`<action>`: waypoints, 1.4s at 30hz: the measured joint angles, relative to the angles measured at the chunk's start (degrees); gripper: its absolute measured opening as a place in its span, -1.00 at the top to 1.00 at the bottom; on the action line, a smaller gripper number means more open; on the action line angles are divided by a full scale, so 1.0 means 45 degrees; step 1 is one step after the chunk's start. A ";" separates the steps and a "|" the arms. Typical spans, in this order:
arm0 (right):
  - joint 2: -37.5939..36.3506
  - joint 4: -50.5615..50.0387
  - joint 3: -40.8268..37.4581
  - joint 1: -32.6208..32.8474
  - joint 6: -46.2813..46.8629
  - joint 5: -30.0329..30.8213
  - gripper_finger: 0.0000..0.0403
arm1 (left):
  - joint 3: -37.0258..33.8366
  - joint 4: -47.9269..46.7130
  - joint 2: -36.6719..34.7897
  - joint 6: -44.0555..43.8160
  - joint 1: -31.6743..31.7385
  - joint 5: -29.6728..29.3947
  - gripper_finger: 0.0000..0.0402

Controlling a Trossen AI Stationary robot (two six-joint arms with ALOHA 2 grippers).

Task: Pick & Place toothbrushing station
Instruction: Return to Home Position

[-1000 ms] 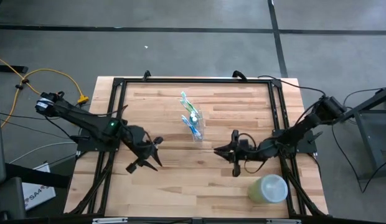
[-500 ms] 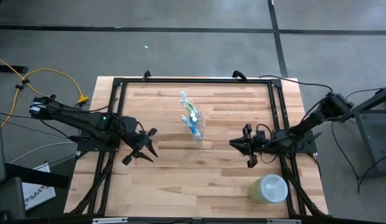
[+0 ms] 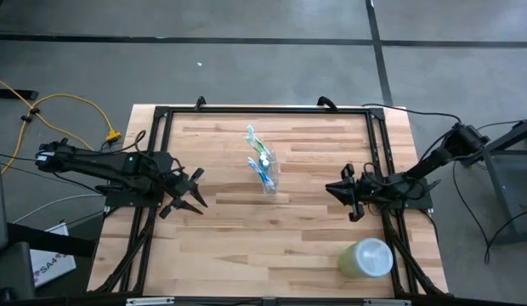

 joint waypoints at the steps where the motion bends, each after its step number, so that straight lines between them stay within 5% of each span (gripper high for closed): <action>1: -0.0137 -0.0016 0.0000 0.0000 -0.0187 -0.0044 0.82 | -0.0006 -0.0079 -0.0054 0.0001 0.0000 -0.0113 0.45; 16: -0.1175 -0.1207 -0.0010 0.0000 -0.0155 -0.0696 0.82 | -0.0006 -0.0150 -0.0067 -0.0047 0.0000 -0.0173 0.45; 42: -0.8301 -0.9422 -0.0029 0.0000 0.1234 -0.1351 0.82 | -0.0006 -0.0026 -0.0067 -0.0135 -0.0005 -0.0124 0.45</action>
